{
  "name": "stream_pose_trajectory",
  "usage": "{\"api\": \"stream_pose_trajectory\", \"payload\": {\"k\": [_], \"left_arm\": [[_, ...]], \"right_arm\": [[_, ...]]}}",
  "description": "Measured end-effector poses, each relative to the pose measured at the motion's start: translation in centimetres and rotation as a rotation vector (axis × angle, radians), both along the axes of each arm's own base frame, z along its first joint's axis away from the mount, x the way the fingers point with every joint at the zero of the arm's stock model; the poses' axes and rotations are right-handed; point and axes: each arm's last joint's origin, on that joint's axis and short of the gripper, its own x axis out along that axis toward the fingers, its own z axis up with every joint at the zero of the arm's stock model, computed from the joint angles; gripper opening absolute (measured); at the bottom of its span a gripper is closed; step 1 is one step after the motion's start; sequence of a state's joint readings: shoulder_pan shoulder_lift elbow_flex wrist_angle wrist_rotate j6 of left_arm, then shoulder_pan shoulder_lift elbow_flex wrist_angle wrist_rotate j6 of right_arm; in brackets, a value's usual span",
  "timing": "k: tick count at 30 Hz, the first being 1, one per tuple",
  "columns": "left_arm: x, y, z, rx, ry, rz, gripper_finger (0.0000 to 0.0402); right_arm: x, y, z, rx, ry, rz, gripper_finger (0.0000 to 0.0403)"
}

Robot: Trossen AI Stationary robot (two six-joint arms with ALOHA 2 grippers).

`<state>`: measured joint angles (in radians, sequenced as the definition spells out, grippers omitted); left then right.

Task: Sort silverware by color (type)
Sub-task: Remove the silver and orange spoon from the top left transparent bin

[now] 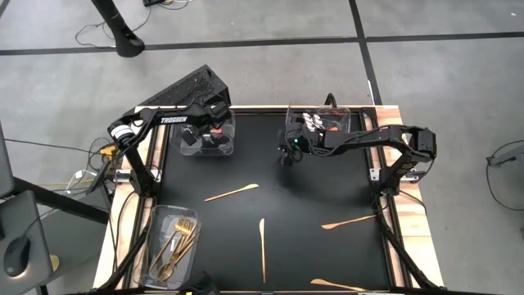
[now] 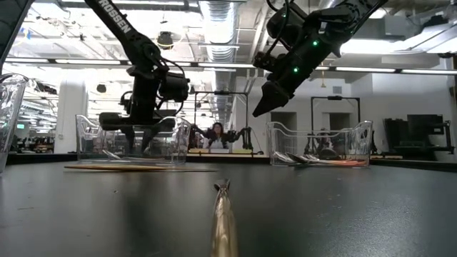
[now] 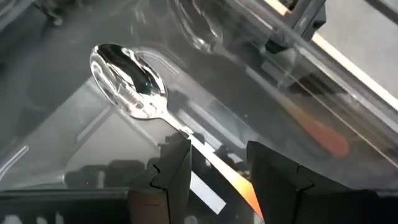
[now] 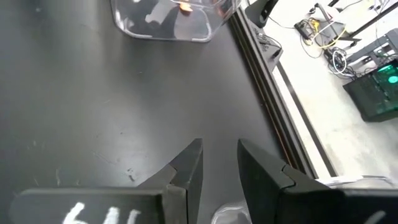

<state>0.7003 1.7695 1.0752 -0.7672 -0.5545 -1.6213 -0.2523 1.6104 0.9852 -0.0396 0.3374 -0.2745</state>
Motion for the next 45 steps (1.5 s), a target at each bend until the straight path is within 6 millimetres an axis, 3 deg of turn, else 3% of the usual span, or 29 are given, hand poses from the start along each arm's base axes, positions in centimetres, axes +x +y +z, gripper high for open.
{"api": "stream_pose_trajectory", "payload": {"k": [5, 14, 25, 29, 37, 45], "left_arm": [[-0.1, -0.1, -0.2, 0.027, 0.007, 0.012, 0.0139], [-1.7, -1.8, -3.8, 0.051, -0.053, 0.093, 0.0139], [-0.8, -1.0, -3.0, 0.031, -0.081, 0.017, 0.0137], [-1.4, -1.1, -3.4, -0.018, -0.081, 0.022, 0.011], [-1.5, -1.3, -3.7, -0.06, -0.078, -0.043, 0.001], [-1.2, -1.3, -3.5, -0.098, -0.101, -0.136, 0.0008]], "right_arm": [[0.0, 0.0, 0.0, -0.008, 0.007, 0.008, 0.0123], [-0.1, 0.1, -0.1, -0.006, 0.019, 0.01, 0.0123], [-0.2, 0.0, -0.2, 0.001, 0.038, 0.015, 0.0123], [-0.2, -0.1, -0.2, 0.006, 0.033, 0.008, 0.0123], [-0.2, 0.0, -0.3, 0.017, 0.036, 0.024, 0.0123], [-0.3, 0.0, -0.4, 0.02, 0.055, 0.025, 0.0123]]}}
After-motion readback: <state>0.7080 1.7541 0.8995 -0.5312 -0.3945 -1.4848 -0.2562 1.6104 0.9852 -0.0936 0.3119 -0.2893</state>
